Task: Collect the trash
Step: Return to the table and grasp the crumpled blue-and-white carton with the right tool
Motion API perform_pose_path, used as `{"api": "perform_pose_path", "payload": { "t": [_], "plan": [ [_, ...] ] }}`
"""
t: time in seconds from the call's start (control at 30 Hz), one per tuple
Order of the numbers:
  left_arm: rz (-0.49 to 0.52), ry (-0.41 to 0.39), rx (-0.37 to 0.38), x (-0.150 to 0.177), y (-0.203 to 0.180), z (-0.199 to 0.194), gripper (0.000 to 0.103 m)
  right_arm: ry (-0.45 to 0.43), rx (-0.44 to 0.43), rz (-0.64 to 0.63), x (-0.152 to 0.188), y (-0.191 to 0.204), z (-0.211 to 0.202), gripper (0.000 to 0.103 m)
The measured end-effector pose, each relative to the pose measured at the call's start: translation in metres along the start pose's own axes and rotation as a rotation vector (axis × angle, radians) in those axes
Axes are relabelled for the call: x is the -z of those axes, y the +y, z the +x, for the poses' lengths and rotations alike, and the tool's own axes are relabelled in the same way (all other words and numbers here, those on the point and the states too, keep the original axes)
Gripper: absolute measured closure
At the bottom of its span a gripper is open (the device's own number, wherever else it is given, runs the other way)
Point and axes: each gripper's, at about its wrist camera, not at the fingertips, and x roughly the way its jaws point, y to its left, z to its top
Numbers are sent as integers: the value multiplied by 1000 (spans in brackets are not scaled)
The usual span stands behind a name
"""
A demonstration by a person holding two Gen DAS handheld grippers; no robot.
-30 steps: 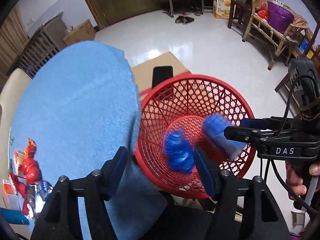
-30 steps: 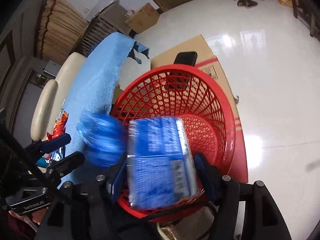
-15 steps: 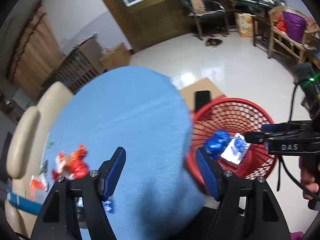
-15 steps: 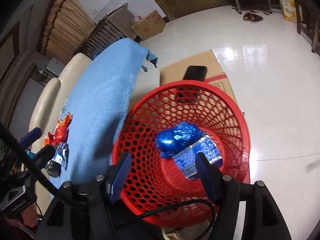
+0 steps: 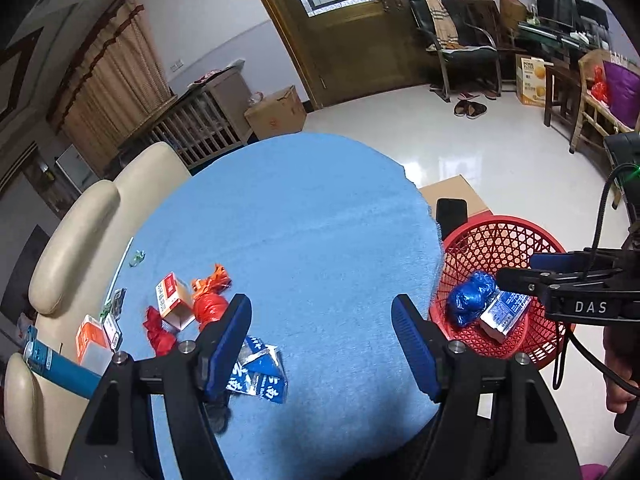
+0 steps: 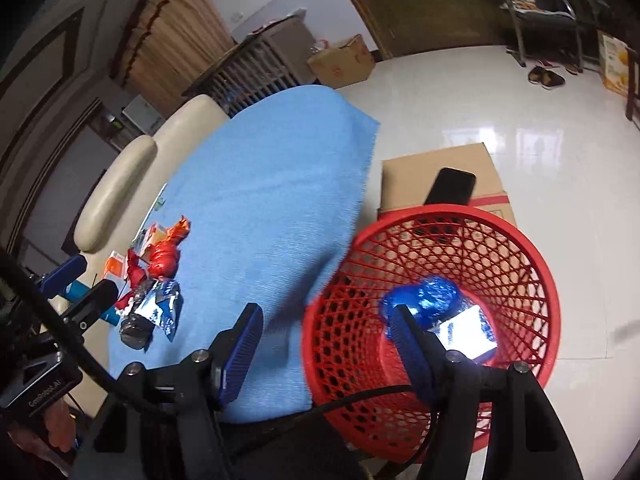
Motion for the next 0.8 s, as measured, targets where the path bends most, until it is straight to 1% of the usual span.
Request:
{"api": "perform_pose_path", "payload": {
  "t": [0.53,0.63,0.73,0.8],
  "plan": [
    [-72,2,9,17,25,-1,30,27,15,-74,-3,41,11,33],
    [-117,14,5,26,43,2,29,33,9,-97,-4,51,14,33],
    [-189,43,-24,47,75,7,29,40,-4,-131,-6,67,20,33],
    [-259,80,-50,65,102,14,29,47,-14,-157,-7,79,24,33]
  ]
}}
